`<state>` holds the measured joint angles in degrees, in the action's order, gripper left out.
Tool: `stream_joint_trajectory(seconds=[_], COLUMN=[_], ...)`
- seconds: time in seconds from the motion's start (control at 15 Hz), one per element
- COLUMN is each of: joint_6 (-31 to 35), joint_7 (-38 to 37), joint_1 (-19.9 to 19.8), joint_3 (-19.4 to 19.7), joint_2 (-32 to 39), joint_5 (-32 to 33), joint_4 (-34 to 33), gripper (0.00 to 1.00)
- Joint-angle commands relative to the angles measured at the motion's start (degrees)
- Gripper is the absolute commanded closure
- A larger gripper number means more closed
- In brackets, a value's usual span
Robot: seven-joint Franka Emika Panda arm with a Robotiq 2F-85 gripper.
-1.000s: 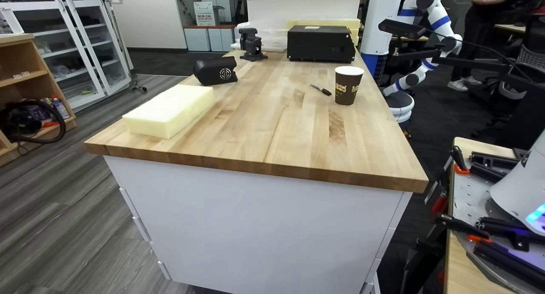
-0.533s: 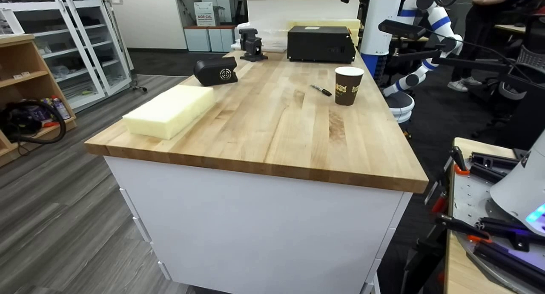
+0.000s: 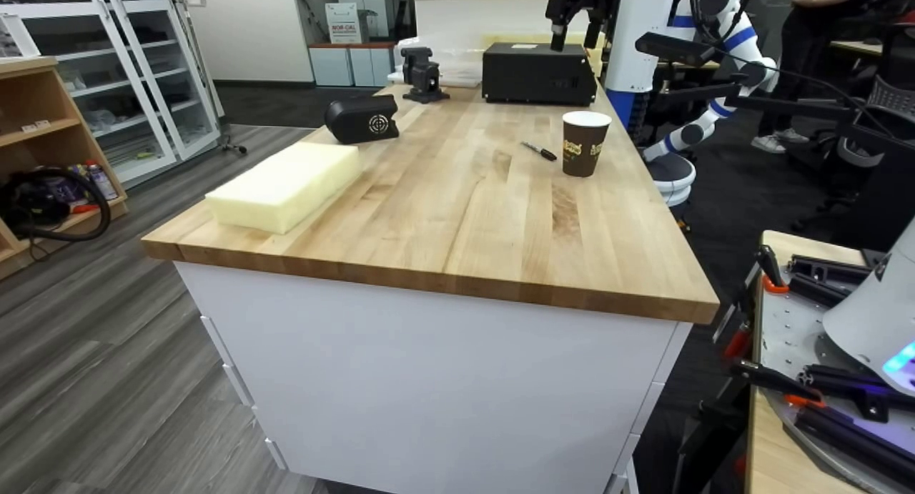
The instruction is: Put the pen in the cup
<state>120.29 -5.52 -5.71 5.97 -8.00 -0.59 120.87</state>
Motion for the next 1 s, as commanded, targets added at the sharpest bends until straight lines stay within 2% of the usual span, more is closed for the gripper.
stream_joint_trajectory(seconds=[0.0, 0.4, 0.93], joint_6=[0.27, 4.23, 14.51], joint_7=[-1.94, -2.33, -3.07], joint_1=[-0.91, -0.67, -0.80], joint_3=[0.52, 0.57, 1.34], joint_2=[3.01, 7.77, 13.82], joint_5=[-0.02, 0.35, 2.34], joint_4=[-1.02, -0.73, 0.12], gripper=[0.00, 0.00, 0.00])
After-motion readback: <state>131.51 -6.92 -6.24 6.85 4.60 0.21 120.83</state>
